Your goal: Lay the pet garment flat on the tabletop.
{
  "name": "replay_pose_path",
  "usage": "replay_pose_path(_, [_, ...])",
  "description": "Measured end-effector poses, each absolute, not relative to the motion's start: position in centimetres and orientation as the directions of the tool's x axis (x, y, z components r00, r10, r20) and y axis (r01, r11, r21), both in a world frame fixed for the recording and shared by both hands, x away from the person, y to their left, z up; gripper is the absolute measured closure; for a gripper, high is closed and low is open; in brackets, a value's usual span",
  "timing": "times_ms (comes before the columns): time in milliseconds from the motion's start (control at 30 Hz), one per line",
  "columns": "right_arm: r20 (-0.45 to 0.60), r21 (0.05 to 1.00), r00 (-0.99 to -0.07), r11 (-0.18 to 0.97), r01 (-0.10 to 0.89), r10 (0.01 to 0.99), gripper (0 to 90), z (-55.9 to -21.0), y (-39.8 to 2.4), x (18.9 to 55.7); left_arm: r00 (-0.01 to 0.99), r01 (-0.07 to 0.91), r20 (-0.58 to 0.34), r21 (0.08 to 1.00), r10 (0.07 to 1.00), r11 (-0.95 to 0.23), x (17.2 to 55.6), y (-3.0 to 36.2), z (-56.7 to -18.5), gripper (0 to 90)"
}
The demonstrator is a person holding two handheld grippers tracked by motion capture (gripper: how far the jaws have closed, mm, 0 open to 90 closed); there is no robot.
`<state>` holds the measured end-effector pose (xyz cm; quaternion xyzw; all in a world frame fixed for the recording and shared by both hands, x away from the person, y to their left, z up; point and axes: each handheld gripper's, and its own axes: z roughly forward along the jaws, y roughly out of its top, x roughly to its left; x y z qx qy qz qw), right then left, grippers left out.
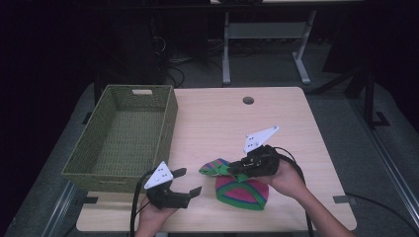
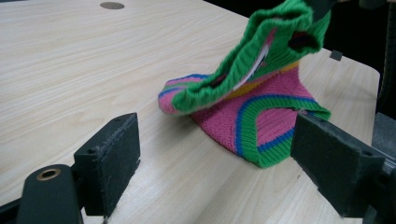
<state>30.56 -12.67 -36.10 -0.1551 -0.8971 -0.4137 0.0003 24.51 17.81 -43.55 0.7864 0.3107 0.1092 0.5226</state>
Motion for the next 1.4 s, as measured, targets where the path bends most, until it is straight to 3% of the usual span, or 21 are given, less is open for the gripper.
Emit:
replay_pose_path(533, [0.116,0.757,-0.963,0.606,0.246,0.245,81.7,-34.0,-13.7,30.6,0.796,0.379,-0.124,0.865,0.592,-0.329,26.3,15.5,-44.0,24.4])
replay_pose_path(633, [0.125,0.76,-0.964,0.602,0.246,0.236,81.7,-33.7,-13.7,30.7,0.798,0.382,-0.13,0.864,0.588,-0.328,27.0,15.1,-44.2,32.8])
replay_pose_path(833, [0.136,0.761,-0.966,0.601,0.245,0.221,81.6,-33.4,-13.8,30.8,0.794,0.396,-0.144,0.86,0.591,-0.322,28.6,14.4,-44.7,37.3])
replay_pose_path(900, [0.138,0.761,-0.965,0.6,0.247,0.222,81.5,-33.4,-13.9,30.8,0.798,0.394,-0.141,0.858,0.585,-0.33,28.9,14.3,-44.7,41.7])
replay_pose_path(1233, [0.14,0.768,-0.96,0.585,0.261,0.244,81.4,-33.4,-14.7,31.3,0.825,0.363,-0.148,0.879,0.546,-0.309,29.1,14.4,-43.9,79.9])
replay_pose_path(1400, [0.127,0.767,-0.952,0.581,0.272,0.278,81.3,-33.5,-15.5,31.7,0.821,0.354,-0.136,0.883,0.554,-0.307,29.3,14.3,-43.0,82.5])
